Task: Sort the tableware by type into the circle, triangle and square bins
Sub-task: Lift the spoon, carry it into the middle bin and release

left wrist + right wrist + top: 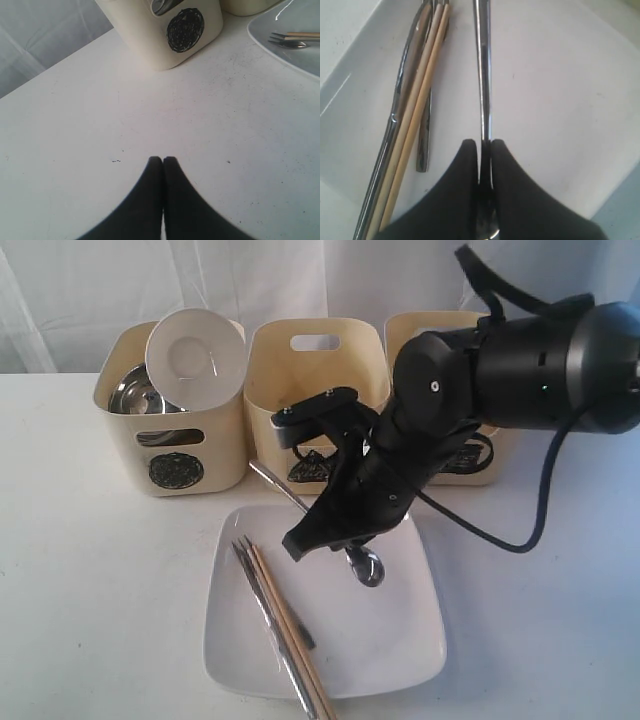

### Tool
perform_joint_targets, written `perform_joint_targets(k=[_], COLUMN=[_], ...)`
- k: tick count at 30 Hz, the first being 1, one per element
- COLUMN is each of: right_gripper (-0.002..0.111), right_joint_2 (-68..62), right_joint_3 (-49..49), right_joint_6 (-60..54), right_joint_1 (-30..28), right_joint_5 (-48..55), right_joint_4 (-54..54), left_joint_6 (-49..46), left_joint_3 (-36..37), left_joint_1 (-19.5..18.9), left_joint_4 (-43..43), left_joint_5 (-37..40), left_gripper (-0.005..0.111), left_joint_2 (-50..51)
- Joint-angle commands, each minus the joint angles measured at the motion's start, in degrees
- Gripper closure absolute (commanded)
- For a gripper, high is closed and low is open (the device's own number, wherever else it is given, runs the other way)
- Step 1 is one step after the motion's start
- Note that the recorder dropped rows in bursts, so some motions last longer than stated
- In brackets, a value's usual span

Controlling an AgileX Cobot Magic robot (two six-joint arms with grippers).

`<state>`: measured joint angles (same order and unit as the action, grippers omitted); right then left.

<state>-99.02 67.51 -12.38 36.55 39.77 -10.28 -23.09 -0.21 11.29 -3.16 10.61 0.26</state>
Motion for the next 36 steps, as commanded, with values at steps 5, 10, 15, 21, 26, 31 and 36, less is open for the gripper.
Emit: perform_joint_targets(k=[5, 10, 15, 21, 26, 31, 36], right_gripper=[0.108, 0.108, 0.108, 0.108, 0.108, 0.108, 0.108], right_joint_2=[3.5, 4.41, 5.62, 6.1, 6.1, 5.98, 3.12], right_joint_3=[-0.21, -0.13, -0.13, -0.13, -0.13, 0.73, 3.17], right_joint_6=[7.12, 8.13, 8.13, 8.76, 9.67, 10.08, 10.22], right_joint_1=[-0.04, -0.04, -0.04, -2.64, -6.13, -7.89, -8.05], right_joint_5=[-4.09, -6.26, -8.5, -10.74, -16.46, -26.77, -35.74], right_joint_4=[9.13, 10.28, 10.28, 10.97, 10.97, 10.97, 10.28], left_joint_6=[0.14, 0.14, 0.14, 0.14, 0.14, 0.14, 0.14], left_joint_3=[0.21, 0.21, 0.21, 0.21, 0.21, 0.21, 0.21], left_joint_1=[0.25, 0.25, 0.25, 0.25, 0.25, 0.25, 0.25], left_joint_4=[-0.17, -0.17, -0.17, -0.17, -0.17, -0.17, -0.17], left_joint_5=[-0.11, -0.11, -0.11, -0.11, -0.11, -0.11, -0.11], left_gripper=[0.107, 0.107, 0.107, 0.107, 0.107, 0.107, 0.107], left_joint_2=[-0.26, -0.26, -0.26, -0.26, -0.26, -0.26, -0.26])
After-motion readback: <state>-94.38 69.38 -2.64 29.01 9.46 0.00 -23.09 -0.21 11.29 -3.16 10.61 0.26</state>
